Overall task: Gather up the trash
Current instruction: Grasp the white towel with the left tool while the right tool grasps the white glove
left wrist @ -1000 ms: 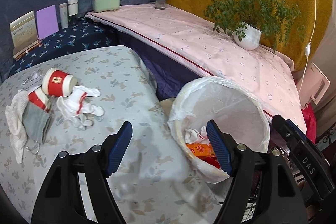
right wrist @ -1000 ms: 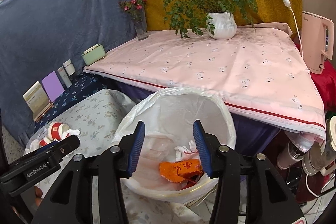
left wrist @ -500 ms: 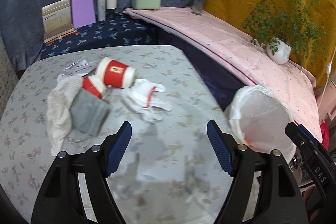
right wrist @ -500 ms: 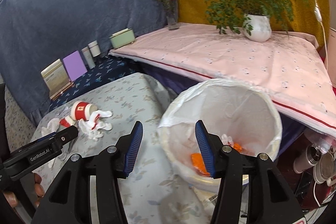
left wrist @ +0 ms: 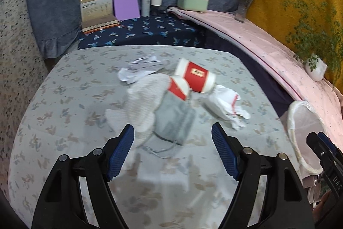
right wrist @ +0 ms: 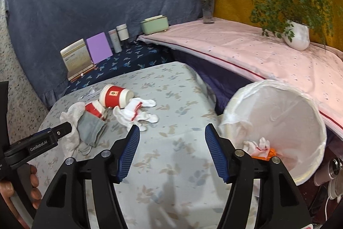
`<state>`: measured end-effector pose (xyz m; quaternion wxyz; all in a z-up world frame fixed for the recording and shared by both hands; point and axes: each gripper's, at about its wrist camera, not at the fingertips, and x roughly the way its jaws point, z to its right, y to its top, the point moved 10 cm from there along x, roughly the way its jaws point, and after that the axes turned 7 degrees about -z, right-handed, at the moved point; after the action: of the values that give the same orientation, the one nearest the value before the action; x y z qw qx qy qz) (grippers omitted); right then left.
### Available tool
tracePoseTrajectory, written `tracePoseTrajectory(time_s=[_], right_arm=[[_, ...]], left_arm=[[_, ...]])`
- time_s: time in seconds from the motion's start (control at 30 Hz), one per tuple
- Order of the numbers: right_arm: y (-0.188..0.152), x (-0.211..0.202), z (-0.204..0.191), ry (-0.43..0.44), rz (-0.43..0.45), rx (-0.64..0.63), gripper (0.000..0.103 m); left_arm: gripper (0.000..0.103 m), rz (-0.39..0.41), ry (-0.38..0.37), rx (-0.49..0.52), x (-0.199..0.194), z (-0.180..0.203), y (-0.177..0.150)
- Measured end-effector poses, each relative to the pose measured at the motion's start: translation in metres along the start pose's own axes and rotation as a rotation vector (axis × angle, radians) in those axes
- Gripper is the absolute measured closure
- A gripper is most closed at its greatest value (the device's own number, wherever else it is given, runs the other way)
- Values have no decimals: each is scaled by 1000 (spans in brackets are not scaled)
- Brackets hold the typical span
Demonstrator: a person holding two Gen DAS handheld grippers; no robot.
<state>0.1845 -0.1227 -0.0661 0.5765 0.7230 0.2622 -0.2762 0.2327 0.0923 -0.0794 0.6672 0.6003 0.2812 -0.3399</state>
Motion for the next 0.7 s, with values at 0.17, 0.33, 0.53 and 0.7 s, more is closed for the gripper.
tracePoseTrajectory(time_s=[0.17,0.33,0.53,0.7], right_arm=[[-1,27,-33,38,-47,-36,41],[2,54,-59,42,-76,-90,41],[8,85,-79,39,-110,-129,41],[11,113,-85,25,-140,-151,41]], left_arm=[[26,-8,27,-9,11,-32,6],[26,-28,21,-27,25,-52,11],[26,-47,10,-20,44,-58,18],[26,-66,-13,-23,58,-57,21]])
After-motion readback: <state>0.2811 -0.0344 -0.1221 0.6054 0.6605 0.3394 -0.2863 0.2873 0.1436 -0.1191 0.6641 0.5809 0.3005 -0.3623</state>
